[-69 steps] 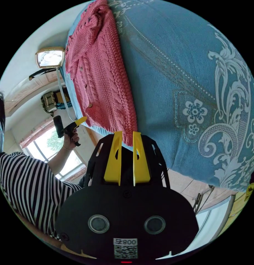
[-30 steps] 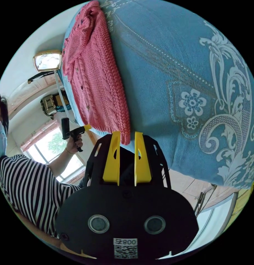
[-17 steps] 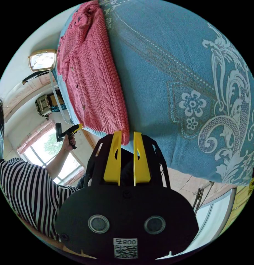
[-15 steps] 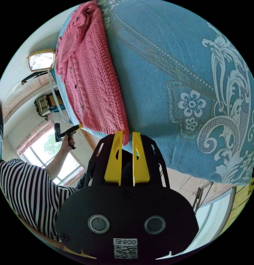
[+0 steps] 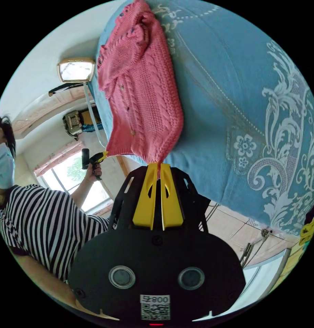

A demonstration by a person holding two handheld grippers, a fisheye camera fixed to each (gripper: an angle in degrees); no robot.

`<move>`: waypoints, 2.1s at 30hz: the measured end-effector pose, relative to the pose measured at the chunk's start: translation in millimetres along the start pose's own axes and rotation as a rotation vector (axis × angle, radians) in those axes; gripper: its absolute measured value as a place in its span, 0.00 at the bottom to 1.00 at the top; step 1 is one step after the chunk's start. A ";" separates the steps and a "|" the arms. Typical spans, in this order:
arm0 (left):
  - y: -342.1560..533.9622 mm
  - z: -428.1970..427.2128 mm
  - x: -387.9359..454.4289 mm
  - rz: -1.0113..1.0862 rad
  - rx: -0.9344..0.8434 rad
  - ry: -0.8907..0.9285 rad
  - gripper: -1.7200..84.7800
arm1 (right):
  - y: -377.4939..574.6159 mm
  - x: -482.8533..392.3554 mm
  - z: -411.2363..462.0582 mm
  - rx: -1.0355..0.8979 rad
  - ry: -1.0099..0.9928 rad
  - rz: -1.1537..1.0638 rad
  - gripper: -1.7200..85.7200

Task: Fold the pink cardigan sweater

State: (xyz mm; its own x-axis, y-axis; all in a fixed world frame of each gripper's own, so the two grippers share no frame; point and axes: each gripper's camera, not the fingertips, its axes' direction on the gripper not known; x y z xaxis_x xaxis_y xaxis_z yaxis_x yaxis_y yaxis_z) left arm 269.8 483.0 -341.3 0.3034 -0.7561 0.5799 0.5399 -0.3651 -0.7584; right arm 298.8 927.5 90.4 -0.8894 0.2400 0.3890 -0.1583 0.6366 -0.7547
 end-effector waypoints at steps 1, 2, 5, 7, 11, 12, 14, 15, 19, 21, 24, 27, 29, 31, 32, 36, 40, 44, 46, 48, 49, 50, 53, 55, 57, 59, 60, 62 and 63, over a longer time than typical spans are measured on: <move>-6.2 -8.3 11.5 0.028 0.004 0.009 0.04 | -1.0 -4.2 -5.8 0.007 -0.010 -0.011 0.03; -9.6 -12.5 17.5 0.044 0.009 0.015 0.04 | -3.3 -12.6 -17.3 0.023 -0.031 -0.033 0.03; -29.6 -35.0 45.7 0.113 0.057 0.063 0.04 | -12.3 -33.1 -46.6 0.069 -0.085 -0.087 0.03; -47.3 -52.5 65.9 0.159 0.106 0.100 0.04 | -20.3 -45.4 -65.5 0.107 -0.111 -0.119 0.03; -77.0 -79.5 91.4 0.213 0.188 0.164 0.04 | -44.8 -76.5 -114.5 0.205 -0.150 -0.221 0.03; -87.8 -89.2 99.5 0.229 0.219 0.183 0.04 | -53.2 -86.1 -129.2 0.229 -0.151 -0.254 0.03; -105.9 -103.8 111.8 0.257 0.261 0.201 0.04 | -66.6 -100.2 -151.2 0.268 -0.140 -0.295 0.03; -119.3 -113.2 119.7 0.273 0.287 0.215 0.04 | -76.1 -109.9 -165.7 0.294 -0.139 -0.325 0.03; -170.9 -143.9 153.0 0.350 0.368 0.236 0.05 | -104.6 -143.1 -204.4 0.360 -0.106 -0.415 0.03; -195.0 -154.8 169.2 0.385 0.390 0.213 0.05 | -125.3 -164.3 -225.9 0.391 -0.070 -0.457 0.03; -234.9 -167.8 194.2 0.427 0.402 0.176 0.05 | -152.8 -188.4 -246.8 0.405 -0.035 -0.499 0.03; -273.1 -177.8 216.6 0.452 0.404 0.152 0.05 | -180.1 -213.5 -264.7 0.398 -0.001 -0.536 0.03; -294.0 -183.7 231.3 0.476 0.403 0.147 0.05 | -194.7 -231.2 -274.6 0.402 0.033 -0.563 0.03; -320.2 -191.5 250.7 0.501 0.404 0.107 0.06 | -208.8 -248.5 -283.7 0.405 0.055 -0.589 0.03; -326.6 -193.5 254.3 0.500 0.406 0.101 0.06 | -218.4 -259.2 -289.1 0.408 0.065 -0.604 0.03; -371.0 -202.8 274.0 0.494 0.432 0.047 0.06 | -260.0 -286.0 -303.7 0.406 0.122 -0.610 0.03; -426.5 -189.2 271.0 0.391 0.426 -0.073 0.06 | -310.9 -284.1 -307.2 0.393 0.162 -0.505 0.03; -464.4 -167.9 260.3 0.294 0.407 -0.096 0.07 | -355.1 -268.4 -301.2 0.358 0.147 -0.360 0.03; -471.5 -166.0 264.5 0.316 0.444 -0.071 0.08 | -355.8 -268.8 -303.7 0.403 0.141 -0.342 0.03; -469.3 -169.0 270.5 0.357 0.483 -0.052 0.09 | -346.9 -275.8 -309.8 0.478 0.185 -0.346 0.03; -466.5 -171.1 273.9 0.385 0.502 -0.033 0.09 | -343.6 -278.1 -311.7 0.499 0.201 -0.346 0.03; -465.2 -172.0 275.0 0.393 0.509 -0.020 0.09 | -336.7 -283.7 -314.0 0.537 0.220 -0.358 0.03; -458.5 -175.1 277.4 0.427 0.561 0.062 0.10 | -322.9 -309.3 -303.3 0.552 0.208 -0.464 0.02; -455.7 -174.8 277.1 0.420 0.603 0.120 0.10 | -325.8 -329.4 -284.5 0.485 0.264 -0.516 0.02; -454.7 -173.1 278.8 0.415 0.626 0.151 0.10 | -339.5 -351.6 -256.7 0.369 0.364 -0.572 0.02; -455.4 -169.9 283.5 0.421 0.643 0.147 0.10 | -351.7 -361.6 -241.0 0.316 0.463 -0.572 0.02; -458.3 -167.4 288.0 0.427 0.640 0.122 0.10 | -358.1 -366.7 -234.0 0.305 0.538 -0.568 0.02; -465.8 -163.7 293.5 0.412 0.634 0.074 0.11 | -367.5 -370.3 -226.1 0.289 0.608 -0.556 0.02; -471.1 -162.5 294.7 0.389 0.633 0.078 0.11 | -373.3 -370.6 -222.3 0.273 0.617 -0.548 0.02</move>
State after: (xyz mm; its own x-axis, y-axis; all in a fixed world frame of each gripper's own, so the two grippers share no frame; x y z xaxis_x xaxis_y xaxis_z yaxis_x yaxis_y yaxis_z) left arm -22.7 344.0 138.7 0.5214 -0.8115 0.2639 0.7607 0.3019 -0.5746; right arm 782.9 763.8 345.3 -0.2786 0.3559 0.8920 -0.6642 0.5995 -0.4466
